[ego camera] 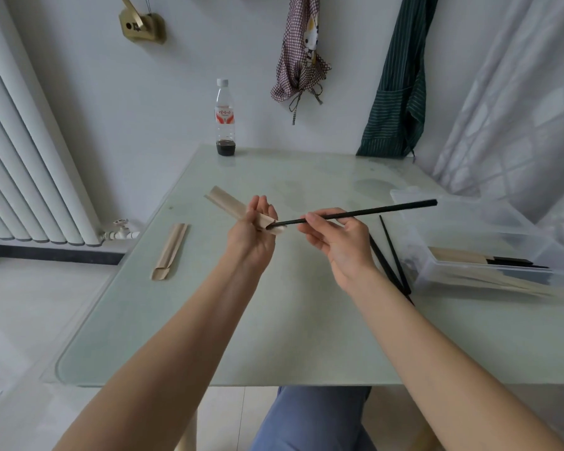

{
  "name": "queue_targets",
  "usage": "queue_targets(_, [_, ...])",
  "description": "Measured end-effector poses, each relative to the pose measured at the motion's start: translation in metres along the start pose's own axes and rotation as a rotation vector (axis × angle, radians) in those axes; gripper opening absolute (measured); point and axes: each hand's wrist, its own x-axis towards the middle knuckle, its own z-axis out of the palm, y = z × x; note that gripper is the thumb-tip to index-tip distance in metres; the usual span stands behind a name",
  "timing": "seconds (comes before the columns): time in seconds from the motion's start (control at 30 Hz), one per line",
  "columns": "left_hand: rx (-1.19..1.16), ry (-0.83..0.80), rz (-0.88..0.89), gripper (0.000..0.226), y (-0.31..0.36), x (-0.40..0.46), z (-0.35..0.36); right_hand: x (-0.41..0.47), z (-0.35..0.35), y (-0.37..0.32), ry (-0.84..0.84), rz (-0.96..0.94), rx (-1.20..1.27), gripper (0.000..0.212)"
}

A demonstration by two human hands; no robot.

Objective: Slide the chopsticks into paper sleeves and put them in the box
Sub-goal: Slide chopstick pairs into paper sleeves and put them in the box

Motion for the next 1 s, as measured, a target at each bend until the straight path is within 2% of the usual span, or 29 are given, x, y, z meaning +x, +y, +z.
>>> queue_targets(0.17, [-0.055, 0.053, 0.07, 0.035, -0.004, 0.001, 0.007, -0.004, -0.001, 0.007, -0.053, 0.01, -0.022, 0.011])
queue_targets(0.3, [-0.02, -0.048, -0.028, 0.022, -0.011, -0.002, 0.005, -0.003, 0.0, 0.007, -0.04, -0.01, 0.026, 0.016])
queue_targets(0.4, [0.297, -0.142, -0.105, 0.027, -0.009, -0.008, -0.001, 0.003, -0.003, 0.0, -0.01, -0.019, 0.073, 0.016])
queue_targets(0.5, [0.581, -0.151, -0.099, 0.028, -0.005, -0.008, -0.01, 0.006, -0.006, -0.006, 0.006, -0.016, 0.073, 0.017])
queue_targets(0.7, [0.469, -0.12, -0.002, 0.011, -0.003, -0.005, -0.01, 0.006, -0.006, -0.002, 0.002, 0.065, 0.117, 0.017])
queue_targets(1.0, [0.479, -0.062, 0.036, 0.01, -0.011, -0.005, -0.005, 0.006, -0.009, 0.002, 0.04, 0.175, 0.115, 0.01])
